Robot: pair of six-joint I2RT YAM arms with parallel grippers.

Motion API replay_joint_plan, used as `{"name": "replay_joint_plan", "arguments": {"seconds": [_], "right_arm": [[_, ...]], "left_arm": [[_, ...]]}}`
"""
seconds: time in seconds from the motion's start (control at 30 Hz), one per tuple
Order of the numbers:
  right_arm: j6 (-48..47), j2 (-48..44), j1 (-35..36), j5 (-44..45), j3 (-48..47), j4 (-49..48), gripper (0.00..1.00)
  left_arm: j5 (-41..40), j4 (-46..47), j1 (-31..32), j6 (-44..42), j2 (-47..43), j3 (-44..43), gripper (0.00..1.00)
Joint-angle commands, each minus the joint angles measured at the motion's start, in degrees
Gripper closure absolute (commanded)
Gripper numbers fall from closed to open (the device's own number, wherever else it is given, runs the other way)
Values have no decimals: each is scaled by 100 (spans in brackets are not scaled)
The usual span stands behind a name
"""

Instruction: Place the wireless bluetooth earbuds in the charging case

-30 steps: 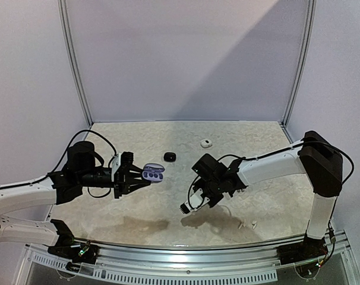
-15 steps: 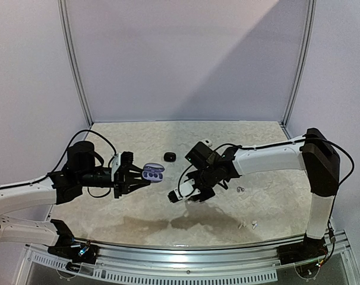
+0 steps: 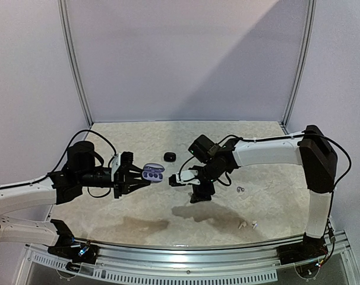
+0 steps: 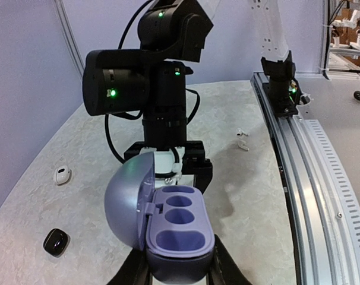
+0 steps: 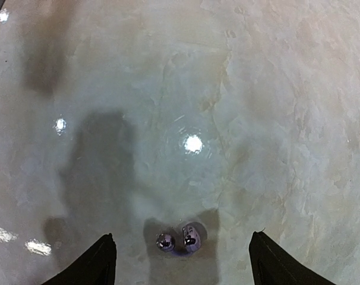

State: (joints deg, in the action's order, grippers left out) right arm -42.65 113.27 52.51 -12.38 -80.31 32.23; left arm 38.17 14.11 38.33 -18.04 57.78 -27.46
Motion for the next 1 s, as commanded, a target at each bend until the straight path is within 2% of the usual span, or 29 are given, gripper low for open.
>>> {"name": "replay_joint_plan", "arguments": {"seconds": [0.0, 0.3, 0.43, 0.53, 0.77, 0.97], "right_arm": [[137, 436, -82, -277, -275, 336, 23], [121, 749, -88, -98, -374, 372, 30], [201, 741, -106, 4, -282, 311, 39], [326, 779, -114, 101, -307, 321, 52], [635, 624, -147, 409, -82, 212, 64], [1638, 413, -151, 498, 43, -16, 72]], "left_arm": [[37, -168, -64, -68, -114, -117, 100], [33, -171, -62, -88, -160, -86, 100], [31, -172, -62, -69, -170, -74, 100], [32, -162, -62, -76, -175, -82, 100], [23, -173, -62, -82, -188, -63, 100], [7, -162, -62, -111, -225, -36, 100]]}}
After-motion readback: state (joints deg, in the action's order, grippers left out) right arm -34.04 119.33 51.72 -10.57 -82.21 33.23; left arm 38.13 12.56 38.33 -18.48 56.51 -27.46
